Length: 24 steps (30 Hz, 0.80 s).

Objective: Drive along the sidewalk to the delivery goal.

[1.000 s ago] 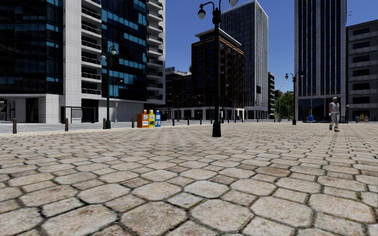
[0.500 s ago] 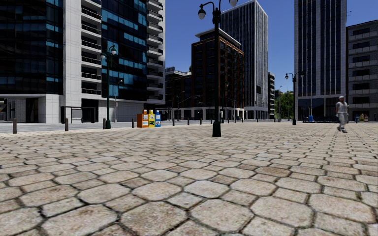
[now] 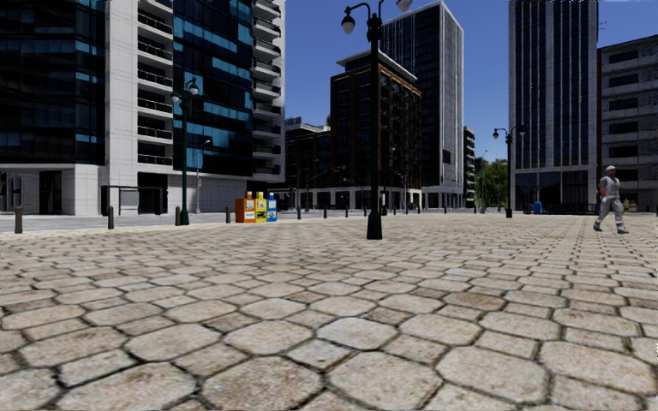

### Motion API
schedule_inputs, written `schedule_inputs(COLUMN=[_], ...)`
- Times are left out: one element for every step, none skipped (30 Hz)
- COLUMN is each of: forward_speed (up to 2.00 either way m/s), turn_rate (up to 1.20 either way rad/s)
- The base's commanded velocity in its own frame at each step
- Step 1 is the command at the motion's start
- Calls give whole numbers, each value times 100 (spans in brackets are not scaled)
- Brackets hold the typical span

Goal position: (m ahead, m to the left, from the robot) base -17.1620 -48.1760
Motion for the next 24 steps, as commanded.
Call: schedule_inputs(forward_speed=[88,88,89,91,91,94,95,95,95,95,95,95,95,95,95,95,95,95,95,95,95,95,95,95], turn_rate=[-38,-38,-39,-39,-39,-44,-54,-60,-62,-62,-62,-63,-63,-63,-63,-63,-63,-63,-63,-63,-63,-63,-63,-63])
